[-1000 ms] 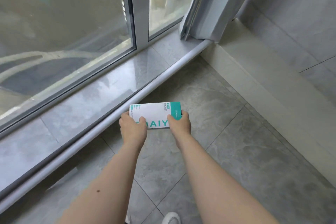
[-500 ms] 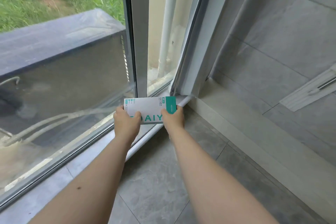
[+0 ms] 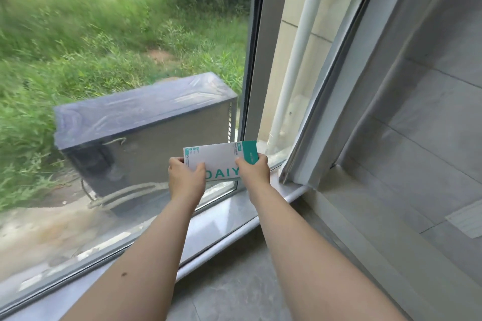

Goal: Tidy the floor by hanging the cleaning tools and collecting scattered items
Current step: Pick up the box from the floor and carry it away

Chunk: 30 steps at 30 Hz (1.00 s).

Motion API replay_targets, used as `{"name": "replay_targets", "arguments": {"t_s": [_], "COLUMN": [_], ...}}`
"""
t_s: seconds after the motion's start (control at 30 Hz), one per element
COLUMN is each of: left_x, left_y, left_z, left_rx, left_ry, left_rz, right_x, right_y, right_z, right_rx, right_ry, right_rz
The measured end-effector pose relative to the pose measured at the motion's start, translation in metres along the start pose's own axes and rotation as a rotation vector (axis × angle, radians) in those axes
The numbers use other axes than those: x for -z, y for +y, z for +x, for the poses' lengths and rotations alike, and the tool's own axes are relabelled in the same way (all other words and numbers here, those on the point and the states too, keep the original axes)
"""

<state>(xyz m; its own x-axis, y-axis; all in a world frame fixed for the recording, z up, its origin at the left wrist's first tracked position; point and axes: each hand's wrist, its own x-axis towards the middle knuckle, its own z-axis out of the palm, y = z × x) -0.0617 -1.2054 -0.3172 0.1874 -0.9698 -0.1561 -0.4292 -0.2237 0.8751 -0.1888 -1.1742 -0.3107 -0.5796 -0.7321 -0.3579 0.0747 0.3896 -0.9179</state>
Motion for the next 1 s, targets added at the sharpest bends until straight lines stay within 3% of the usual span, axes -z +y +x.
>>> {"name": "replay_targets", "arguments": {"t_s": [0.27, 0.5, 0.73, 1.0], "left_x": [0.081, 0.166, 0.28, 0.42], "left_y": [-0.009, -0.04, -0.101, -0.185], "left_z": [-0.039, -0.086, -0.158, -0.296], "left_rx": [0.155, 0.273, 0.402, 0.54], "left_ry": [0.288, 0.397, 0.597, 0.89], "left_rz": [-0.044, -0.078, -0.123, -0.199], "right_x": [-0.041, -0.08, -0.141, -0.191], "right_y": [-0.021, -0.02, 0.004, 0.059], "right_z": [-0.065, -0.137, -0.257, -0.447], "right_rx": [0.085, 0.094, 0.122, 0.177], "right_ry": [-0.253, -0.483, -0.721, -1.03], "right_rz": [-0.116, -0.147, -0.261, -0.366]}}
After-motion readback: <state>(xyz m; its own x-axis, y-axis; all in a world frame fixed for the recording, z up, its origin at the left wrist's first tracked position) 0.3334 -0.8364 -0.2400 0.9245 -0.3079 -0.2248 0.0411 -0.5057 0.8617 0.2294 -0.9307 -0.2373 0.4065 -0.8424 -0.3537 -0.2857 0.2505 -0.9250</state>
